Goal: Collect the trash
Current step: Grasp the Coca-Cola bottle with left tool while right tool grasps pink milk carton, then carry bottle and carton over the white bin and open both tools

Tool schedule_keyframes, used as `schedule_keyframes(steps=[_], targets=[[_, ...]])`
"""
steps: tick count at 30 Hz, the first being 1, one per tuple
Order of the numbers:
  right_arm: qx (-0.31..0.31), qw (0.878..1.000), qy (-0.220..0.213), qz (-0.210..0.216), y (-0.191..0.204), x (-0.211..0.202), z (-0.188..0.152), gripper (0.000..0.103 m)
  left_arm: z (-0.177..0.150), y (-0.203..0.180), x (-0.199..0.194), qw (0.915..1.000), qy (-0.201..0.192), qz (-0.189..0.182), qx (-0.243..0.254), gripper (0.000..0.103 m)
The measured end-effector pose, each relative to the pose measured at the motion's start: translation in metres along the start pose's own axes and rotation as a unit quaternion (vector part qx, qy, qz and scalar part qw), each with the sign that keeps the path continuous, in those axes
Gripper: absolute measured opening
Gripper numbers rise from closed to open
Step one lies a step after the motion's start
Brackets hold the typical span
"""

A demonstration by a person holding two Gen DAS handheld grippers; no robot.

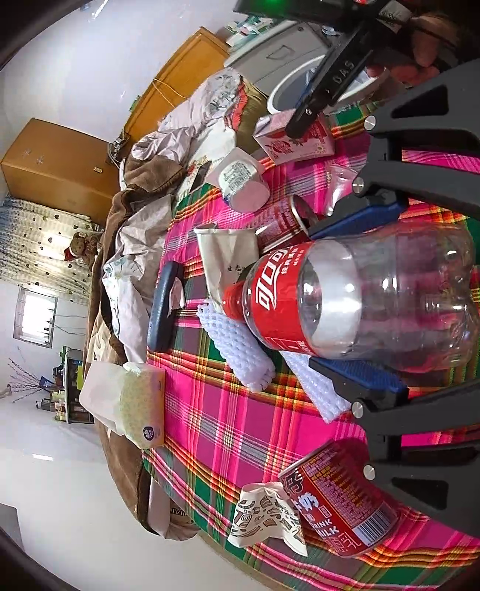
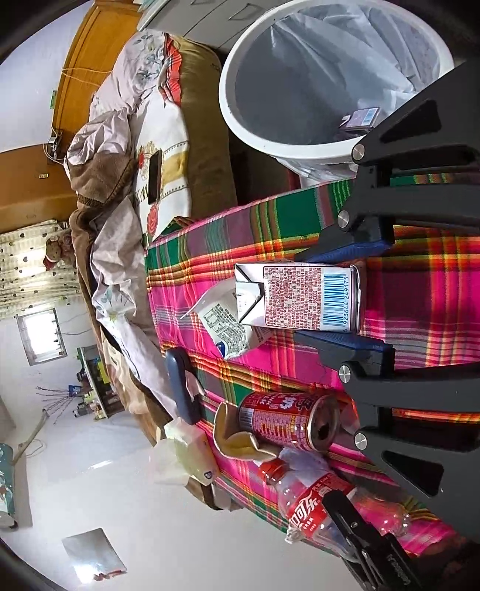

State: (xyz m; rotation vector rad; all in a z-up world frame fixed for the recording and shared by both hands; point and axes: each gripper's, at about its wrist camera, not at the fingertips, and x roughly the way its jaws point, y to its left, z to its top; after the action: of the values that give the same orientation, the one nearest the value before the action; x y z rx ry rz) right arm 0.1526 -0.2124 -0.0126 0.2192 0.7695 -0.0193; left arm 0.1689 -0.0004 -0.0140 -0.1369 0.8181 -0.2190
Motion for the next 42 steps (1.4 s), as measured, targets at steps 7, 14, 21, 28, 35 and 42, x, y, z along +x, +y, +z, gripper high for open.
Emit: schedule_keyframes(steps=[7, 14, 21, 28, 35, 42], targets=[[0.004, 1.000, 0.006, 0.002, -0.004, 0.001, -0.002, 0.035, -0.005, 0.003, 0.014, 0.9995, 0.030, 0.005, -0.006, 0.064], [-0.003, 1.000, 0.009, 0.003, -0.002, 0.001, -0.003, 0.035, -0.008, 0.002, 0.029, 0.9981, 0.060, 0.008, -0.008, 0.067], [-0.001, 1.000, 0.005, 0.005, -0.007, -0.003, -0.005, 0.035, -0.009, -0.004, 0.018, 0.9992, 0.038, 0.008, -0.006, 0.064], [0.000, 1.000, -0.011, 0.016, -0.012, -0.018, -0.005, 0.035, -0.004, -0.015, -0.003, 1.0000, 0.006, 0.003, 0.006, 0.064], [0.010, 0.999, -0.031, 0.022, -0.023, -0.035, -0.003, 0.035, 0.002, -0.031, -0.023, 0.9996, -0.022, -0.007, 0.018, 0.064], [0.026, 0.998, -0.061, 0.015, -0.042, -0.059, 0.000, 0.035, 0.009, -0.061, -0.037, 0.9976, -0.043, -0.032, 0.044, 0.064]])
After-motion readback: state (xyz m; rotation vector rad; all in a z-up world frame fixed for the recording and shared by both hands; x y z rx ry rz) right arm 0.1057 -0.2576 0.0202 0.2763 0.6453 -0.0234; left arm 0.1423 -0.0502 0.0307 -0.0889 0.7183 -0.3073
